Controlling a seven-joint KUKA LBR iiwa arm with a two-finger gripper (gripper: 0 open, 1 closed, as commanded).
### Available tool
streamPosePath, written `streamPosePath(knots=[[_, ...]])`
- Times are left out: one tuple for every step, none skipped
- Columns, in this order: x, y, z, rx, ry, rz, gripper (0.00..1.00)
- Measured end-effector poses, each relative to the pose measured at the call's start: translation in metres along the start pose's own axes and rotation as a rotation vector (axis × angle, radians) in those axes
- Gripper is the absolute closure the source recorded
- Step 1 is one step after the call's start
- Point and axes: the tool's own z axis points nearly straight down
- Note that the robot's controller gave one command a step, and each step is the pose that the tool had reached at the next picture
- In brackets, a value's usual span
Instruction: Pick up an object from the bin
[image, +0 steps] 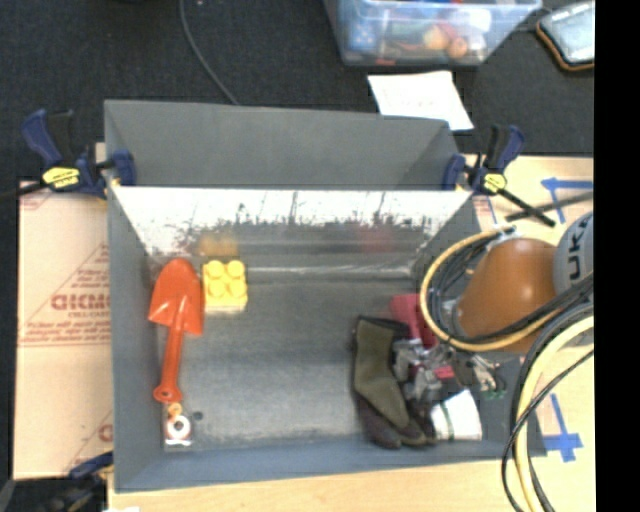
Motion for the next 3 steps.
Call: streamPosePath(knots=[[-0.043, 0.003, 0.004, -0.002, 0.002, -0.047, 1.0], [0.004, -0.005, -0.006, 0.0, 0.002, -0.012, 1.0], [-0.023, 0.006, -0.001, 0.0, -0.013, 0.03, 1.0]])
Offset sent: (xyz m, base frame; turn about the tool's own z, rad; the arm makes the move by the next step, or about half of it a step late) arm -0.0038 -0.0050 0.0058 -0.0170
